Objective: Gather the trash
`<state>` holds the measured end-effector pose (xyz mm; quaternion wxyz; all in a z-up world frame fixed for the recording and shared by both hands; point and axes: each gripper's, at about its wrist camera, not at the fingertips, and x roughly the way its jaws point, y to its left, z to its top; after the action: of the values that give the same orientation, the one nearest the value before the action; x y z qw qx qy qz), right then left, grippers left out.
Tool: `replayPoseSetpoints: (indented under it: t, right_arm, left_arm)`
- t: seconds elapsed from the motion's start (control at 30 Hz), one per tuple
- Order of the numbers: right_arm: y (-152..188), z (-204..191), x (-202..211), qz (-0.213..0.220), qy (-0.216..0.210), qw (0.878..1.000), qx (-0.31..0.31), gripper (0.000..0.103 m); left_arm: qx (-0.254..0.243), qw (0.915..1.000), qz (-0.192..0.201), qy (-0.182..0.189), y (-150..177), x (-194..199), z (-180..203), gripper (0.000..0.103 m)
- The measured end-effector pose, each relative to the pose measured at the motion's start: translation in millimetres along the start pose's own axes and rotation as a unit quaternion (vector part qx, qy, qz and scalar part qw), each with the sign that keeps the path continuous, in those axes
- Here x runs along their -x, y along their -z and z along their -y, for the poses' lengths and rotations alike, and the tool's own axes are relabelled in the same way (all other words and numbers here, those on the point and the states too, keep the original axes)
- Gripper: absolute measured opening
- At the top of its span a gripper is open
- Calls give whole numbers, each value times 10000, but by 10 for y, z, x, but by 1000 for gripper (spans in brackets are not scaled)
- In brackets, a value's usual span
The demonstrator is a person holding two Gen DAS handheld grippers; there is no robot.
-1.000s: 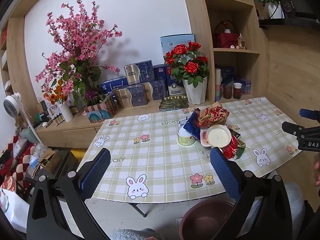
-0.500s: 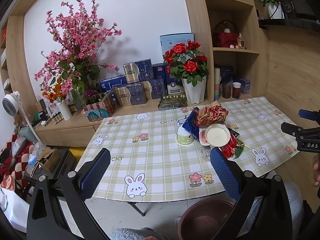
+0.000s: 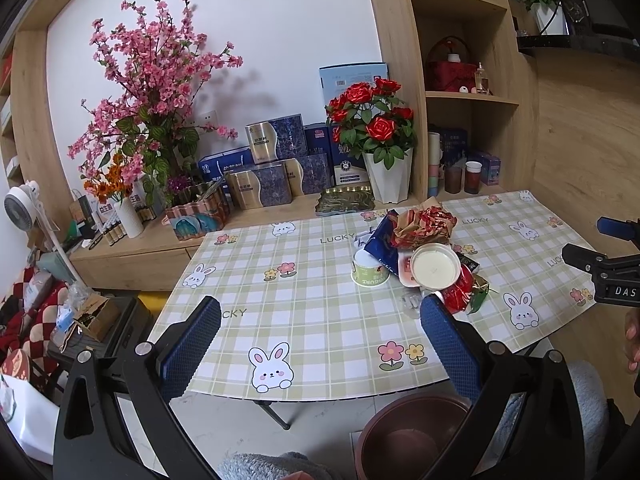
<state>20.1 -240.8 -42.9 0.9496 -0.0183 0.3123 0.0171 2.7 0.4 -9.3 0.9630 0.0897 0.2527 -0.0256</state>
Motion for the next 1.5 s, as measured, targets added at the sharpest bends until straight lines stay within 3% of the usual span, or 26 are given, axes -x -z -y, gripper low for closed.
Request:
replayPoseSetpoints:
  t: [1.5]
  right_arm:
    - [102,-128,-23,-26,11,10000,0,97]
  left_arm:
    - [-31,10000,-22,13,82,-37,127,98]
